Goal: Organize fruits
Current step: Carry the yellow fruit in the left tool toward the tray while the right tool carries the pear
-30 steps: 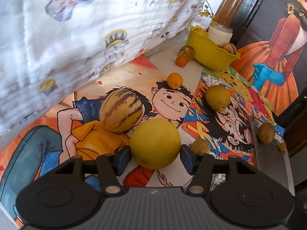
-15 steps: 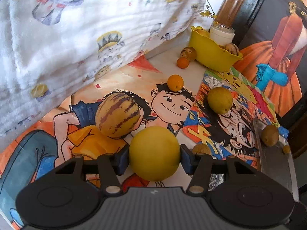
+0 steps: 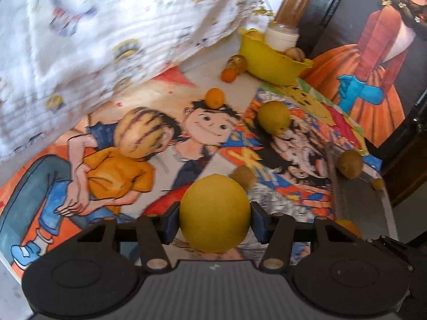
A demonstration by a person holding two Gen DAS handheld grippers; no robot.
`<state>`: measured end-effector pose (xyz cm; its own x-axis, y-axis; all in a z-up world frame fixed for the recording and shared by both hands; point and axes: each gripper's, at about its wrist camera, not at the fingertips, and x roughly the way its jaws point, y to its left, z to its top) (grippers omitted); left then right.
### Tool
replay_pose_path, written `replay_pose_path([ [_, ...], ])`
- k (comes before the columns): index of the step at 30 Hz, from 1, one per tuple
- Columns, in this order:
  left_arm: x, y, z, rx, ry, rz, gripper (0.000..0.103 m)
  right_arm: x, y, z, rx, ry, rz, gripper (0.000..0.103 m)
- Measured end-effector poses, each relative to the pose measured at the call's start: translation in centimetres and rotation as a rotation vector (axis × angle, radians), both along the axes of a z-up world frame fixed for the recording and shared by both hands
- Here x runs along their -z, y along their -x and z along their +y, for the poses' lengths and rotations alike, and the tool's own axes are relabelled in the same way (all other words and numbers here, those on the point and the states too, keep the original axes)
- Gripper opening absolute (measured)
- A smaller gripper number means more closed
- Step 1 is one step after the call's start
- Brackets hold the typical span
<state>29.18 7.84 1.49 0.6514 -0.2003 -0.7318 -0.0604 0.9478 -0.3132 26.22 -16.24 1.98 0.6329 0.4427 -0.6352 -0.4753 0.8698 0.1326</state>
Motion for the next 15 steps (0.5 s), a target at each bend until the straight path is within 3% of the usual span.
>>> replay_pose_path([
  [8,-2.5,-0.9,-5.9,0.109,-0.012,-0.07,0.058,-1.5,0.0,-7.4,0.154,0.034,-0.066,0.058],
  [15,-3.0,-3.0,-12.5,0.229,-0.032,-0.117,0.058,-1.2,-1.8,-13.9,0.256,0.092,-0.123,0.058],
])
